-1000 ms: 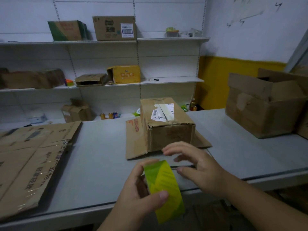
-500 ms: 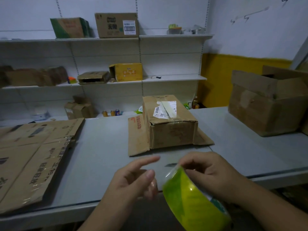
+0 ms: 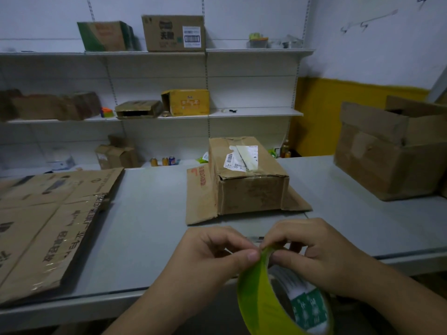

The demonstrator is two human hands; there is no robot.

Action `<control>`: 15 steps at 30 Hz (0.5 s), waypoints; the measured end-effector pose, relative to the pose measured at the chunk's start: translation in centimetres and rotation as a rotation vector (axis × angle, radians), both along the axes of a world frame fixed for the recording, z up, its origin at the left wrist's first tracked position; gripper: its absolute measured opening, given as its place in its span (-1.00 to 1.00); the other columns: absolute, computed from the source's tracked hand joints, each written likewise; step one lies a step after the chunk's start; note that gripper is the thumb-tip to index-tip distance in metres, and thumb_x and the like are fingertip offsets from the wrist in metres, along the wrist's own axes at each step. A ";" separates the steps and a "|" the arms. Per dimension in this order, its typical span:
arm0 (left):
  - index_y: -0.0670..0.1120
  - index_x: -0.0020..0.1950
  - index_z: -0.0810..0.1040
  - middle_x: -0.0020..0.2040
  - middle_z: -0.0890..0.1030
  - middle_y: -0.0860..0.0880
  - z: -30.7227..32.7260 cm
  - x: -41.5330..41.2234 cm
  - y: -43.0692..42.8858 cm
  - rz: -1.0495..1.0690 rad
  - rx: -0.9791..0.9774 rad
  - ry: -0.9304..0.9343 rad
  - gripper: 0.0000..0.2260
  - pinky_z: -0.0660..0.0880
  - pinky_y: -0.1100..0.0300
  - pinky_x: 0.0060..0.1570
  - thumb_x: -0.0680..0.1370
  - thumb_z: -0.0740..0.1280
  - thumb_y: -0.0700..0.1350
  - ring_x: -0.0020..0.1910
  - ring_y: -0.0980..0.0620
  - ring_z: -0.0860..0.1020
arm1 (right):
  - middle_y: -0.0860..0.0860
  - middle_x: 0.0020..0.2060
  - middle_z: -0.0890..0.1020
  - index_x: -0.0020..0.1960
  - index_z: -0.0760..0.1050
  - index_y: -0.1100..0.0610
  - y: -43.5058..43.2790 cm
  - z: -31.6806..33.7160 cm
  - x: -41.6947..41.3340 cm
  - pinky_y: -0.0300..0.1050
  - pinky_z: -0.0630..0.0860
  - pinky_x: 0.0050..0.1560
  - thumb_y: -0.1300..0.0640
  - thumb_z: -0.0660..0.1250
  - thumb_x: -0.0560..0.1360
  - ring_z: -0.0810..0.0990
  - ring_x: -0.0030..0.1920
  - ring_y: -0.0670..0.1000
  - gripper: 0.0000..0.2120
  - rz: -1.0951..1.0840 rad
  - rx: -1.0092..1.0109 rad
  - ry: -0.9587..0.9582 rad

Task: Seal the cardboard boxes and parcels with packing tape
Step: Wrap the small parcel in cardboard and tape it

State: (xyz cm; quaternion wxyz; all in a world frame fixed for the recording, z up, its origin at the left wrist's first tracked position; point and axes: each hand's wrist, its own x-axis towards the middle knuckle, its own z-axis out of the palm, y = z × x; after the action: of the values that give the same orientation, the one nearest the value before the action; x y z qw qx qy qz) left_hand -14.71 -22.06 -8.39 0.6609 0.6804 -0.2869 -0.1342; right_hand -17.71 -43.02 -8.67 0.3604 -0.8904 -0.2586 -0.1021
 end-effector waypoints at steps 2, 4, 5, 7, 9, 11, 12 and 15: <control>-0.02 -0.20 0.71 -0.29 0.66 -0.03 0.1 0.3 -0.3 0.101 0.023 -0.186 -0.88 0.54 0.22 -0.24 0.36 0.51 0.01 -0.29 0.07 0.60 | -0.22 -0.03 0.62 0.13 0.48 -0.25 -0.4 0.0 -0.3 -0.24 0.54 -0.15 -0.10 0.27 0.45 0.59 -0.05 -0.12 -0.75 -0.013 0.037 0.088; 0.08 -0.17 0.70 -0.27 0.65 0.06 0.3 0.6 -0.7 0.179 0.083 -0.392 -0.85 0.52 0.28 -0.28 0.37 0.42 0.11 -0.28 0.14 0.59 | -0.17 0.03 0.62 0.19 0.46 -0.31 -0.8 -0.1 -0.6 -0.13 0.57 -0.07 0.01 0.30 0.52 0.60 -0.01 -0.07 -0.70 0.008 0.085 0.187; 0.09 -0.16 0.68 -0.26 0.64 0.10 0.4 0.8 -0.9 0.200 0.147 -0.484 -0.83 0.50 0.32 -0.29 0.37 0.39 0.13 -0.26 0.16 0.59 | -0.13 0.04 0.62 0.21 0.46 -0.30 -0.9 -0.1 -0.8 -0.05 0.58 -0.03 0.06 0.29 0.54 0.60 0.00 -0.05 -0.68 0.019 0.103 0.224; 0.07 -0.19 0.67 -0.24 0.62 0.15 0.7 1.2 -1.4 0.221 0.276 -0.631 -0.88 0.47 0.40 -0.29 0.39 0.42 0.09 -0.23 0.21 0.57 | -0.07 0.02 0.63 0.20 0.47 -0.27 -1.2 -0.1 -1.1 0.07 0.57 0.02 0.06 0.27 0.53 0.61 0.01 -0.03 -0.69 0.009 0.135 0.271; 0.14 -0.25 0.63 -0.23 0.61 0.20 1.3 1.4 -1.8 0.241 0.315 -0.672 -0.91 0.45 0.43 -0.27 0.45 0.40 0.06 -0.23 0.25 0.55 | -0.02 -0.04 0.62 0.16 0.48 -0.23 -1.7 -0.5 -1.2 0.14 0.56 0.02 0.02 0.29 0.50 0.61 -0.04 0.01 -0.73 -0.022 0.201 0.334; 0.19 -0.27 0.57 -0.26 0.61 0.25 2.3 1.6 -1.7 0.265 0.270 -0.593 -0.90 0.45 0.44 -0.28 0.39 0.29 0.14 -0.27 0.24 0.57 | 0.08 -0.05 0.61 0.12 0.50 -0.20 -2.7 -1.0 -1.1 0.17 0.55 0.00 0.04 0.32 0.50 0.61 -0.05 0.13 -0.77 -0.056 0.277 0.433; 0.17 -0.26 0.57 -0.28 0.61 0.23 2.8 1.8 -1.4 0.291 0.230 -0.549 -0.85 0.47 0.43 -0.29 0.35 0.26 0.18 -0.28 0.23 0.58 | 0.15 -0.04 0.60 0.11 0.51 -0.18 -3.4 -1.2 -0.9 0.20 0.53 -0.01 0.04 0.33 0.50 0.61 -0.04 0.19 -0.79 -0.080 0.286 0.480; 0.08 -0.26 0.58 -0.31 0.63 0.11 4.7 2.6 0.0 0.387 0.144 -0.473 -0.77 0.50 0.40 -0.29 0.29 0.25 0.19 -0.31 0.16 0.58 | 0.33 0.04 0.54 0.12 0.51 -0.11 -5.7 -1.8 -0.3 0.20 0.54 -0.12 0.03 0.30 0.48 0.59 -0.07 0.27 -0.78 -0.162 0.235 0.700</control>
State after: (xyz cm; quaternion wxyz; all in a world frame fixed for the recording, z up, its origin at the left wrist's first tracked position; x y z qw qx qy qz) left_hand -12.13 -22.10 -3.72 0.5390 0.7798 -0.2877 0.1362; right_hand -18.00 -48.72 -10.50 0.5173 -0.8417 -0.0350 0.1511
